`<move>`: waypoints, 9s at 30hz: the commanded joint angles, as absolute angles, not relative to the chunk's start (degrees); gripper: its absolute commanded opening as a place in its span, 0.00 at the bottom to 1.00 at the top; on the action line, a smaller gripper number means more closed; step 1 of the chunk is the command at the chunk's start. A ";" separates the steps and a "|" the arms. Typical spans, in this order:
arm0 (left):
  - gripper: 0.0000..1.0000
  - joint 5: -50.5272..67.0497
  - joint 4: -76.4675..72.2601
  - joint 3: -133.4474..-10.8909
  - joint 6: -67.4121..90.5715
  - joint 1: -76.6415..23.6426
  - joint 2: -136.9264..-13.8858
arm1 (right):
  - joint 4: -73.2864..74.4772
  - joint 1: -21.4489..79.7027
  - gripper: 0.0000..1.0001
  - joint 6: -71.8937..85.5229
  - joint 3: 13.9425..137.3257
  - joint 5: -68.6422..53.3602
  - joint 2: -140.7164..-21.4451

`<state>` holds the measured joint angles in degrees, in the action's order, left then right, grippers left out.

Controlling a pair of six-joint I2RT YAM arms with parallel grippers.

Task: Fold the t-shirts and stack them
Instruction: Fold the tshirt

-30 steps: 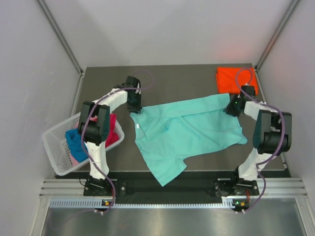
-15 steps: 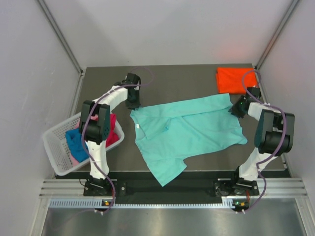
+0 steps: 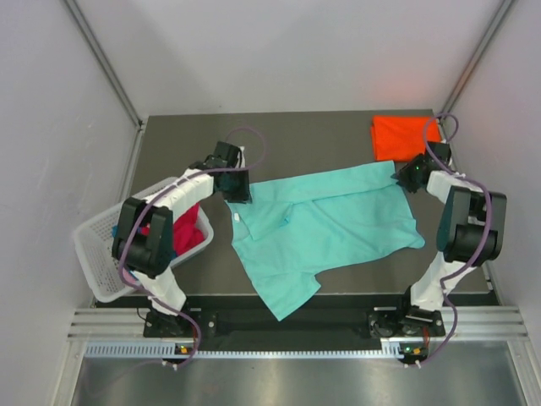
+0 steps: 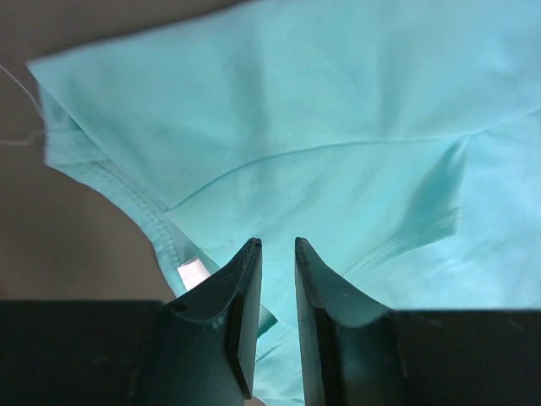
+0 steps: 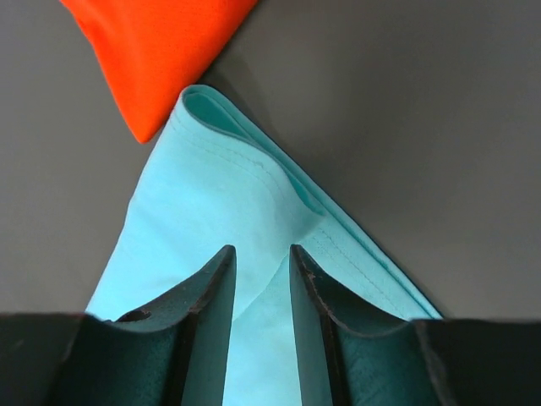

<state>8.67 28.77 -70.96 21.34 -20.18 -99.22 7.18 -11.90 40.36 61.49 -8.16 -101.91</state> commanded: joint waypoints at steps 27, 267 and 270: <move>0.31 -3.95 28.21 -80.78 21.62 -23.62 -101.18 | 26.67 -16.26 0.39 32.79 73.74 -3.61 -96.79; 0.00 -20.04 47.02 -102.22 4.04 -31.11 -119.62 | 17.05 -14.24 0.00 39.20 72.51 -2.37 -106.70; 0.01 -22.14 46.06 -102.74 4.22 -31.03 -119.71 | 18.37 -14.15 0.03 39.64 73.65 -2.99 -106.70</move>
